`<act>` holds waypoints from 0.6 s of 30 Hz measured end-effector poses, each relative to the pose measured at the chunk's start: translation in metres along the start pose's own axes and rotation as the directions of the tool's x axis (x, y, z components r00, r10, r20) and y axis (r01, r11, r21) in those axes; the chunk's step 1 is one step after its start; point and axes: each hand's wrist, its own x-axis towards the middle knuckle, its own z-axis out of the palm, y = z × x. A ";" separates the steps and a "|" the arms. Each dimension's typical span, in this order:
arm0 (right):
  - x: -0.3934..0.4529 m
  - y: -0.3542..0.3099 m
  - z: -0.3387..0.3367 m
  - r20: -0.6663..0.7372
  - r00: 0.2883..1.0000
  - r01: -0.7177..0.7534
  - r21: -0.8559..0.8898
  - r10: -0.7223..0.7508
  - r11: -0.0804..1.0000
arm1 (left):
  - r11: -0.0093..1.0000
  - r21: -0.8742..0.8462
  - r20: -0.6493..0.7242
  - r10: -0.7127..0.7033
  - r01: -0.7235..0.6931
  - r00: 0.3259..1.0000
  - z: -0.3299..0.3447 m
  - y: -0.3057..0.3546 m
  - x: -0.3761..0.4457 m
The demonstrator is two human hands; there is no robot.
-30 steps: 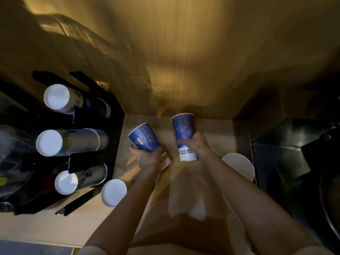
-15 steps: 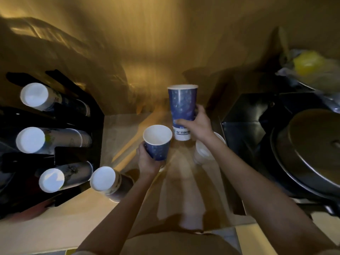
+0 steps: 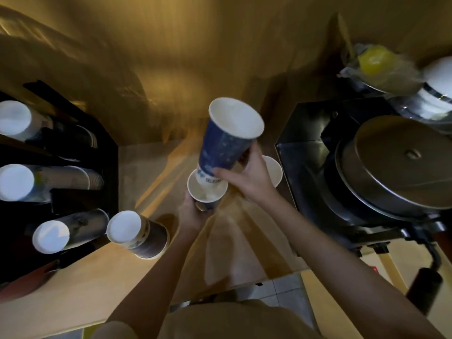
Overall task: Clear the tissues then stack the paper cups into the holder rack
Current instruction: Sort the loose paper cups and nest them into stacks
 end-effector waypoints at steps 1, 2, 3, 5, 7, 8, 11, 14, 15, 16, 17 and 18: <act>-0.003 0.003 0.003 0.037 0.999 0.006 -0.059 -0.004 0.998 | 1.000 0.003 0.000 0.005 -0.005 1.000 0.000 0.000 0.000; -0.006 0.007 0.007 0.065 0.998 0.012 -0.111 -0.005 0.994 | 1.000 0.002 -0.001 0.005 -0.005 1.000 0.000 0.001 0.001; -0.008 0.011 0.009 0.084 0.996 0.014 -0.157 -0.001 0.988 | 1.000 -0.002 -0.002 -0.001 0.001 1.000 -0.001 0.002 0.001; -0.010 0.019 0.014 0.109 0.994 0.006 -0.220 0.018 0.975 | 1.000 0.000 -0.007 -0.008 0.008 1.000 -0.001 0.003 0.001; -0.010 0.027 0.016 0.125 0.991 -0.014 -0.266 0.049 0.964 | 1.000 0.022 -0.016 0.016 -0.015 1.000 0.000 0.002 0.002; -0.010 0.031 0.017 0.128 0.990 -0.023 -0.288 0.063 0.957 | 0.999 0.039 -0.019 0.022 -0.021 1.000 0.001 0.001 0.003; -0.011 0.035 0.017 0.152 0.985 -0.031 -0.325 0.084 0.945 | 0.998 0.068 -0.019 -0.014 0.015 1.000 0.002 0.000 0.006; -0.012 0.032 0.019 0.186 0.980 0.001 -0.369 0.073 0.930 | 0.997 0.082 -0.018 -0.013 0.015 1.000 0.004 -0.003 0.008; -0.013 0.032 0.020 0.203 0.978 0.028 -0.394 0.057 0.919 | 0.996 0.090 -0.023 -0.005 0.007 1.000 0.005 -0.005 0.009; -0.013 0.031 0.020 0.221 0.974 0.060 -0.429 0.040 0.901 | 0.995 0.099 -0.026 -0.005 0.007 1.000 0.005 -0.005 0.009; -0.013 0.031 0.021 0.237 0.971 0.083 -0.461 0.032 0.883 | 0.994 0.105 -0.029 -0.002 0.005 1.000 0.005 -0.006 0.010; -0.013 0.030 0.020 0.249 0.968 0.098 -0.483 0.029 0.870 | 0.994 0.109 -0.027 -0.007 0.010 1.000 0.005 -0.006 0.011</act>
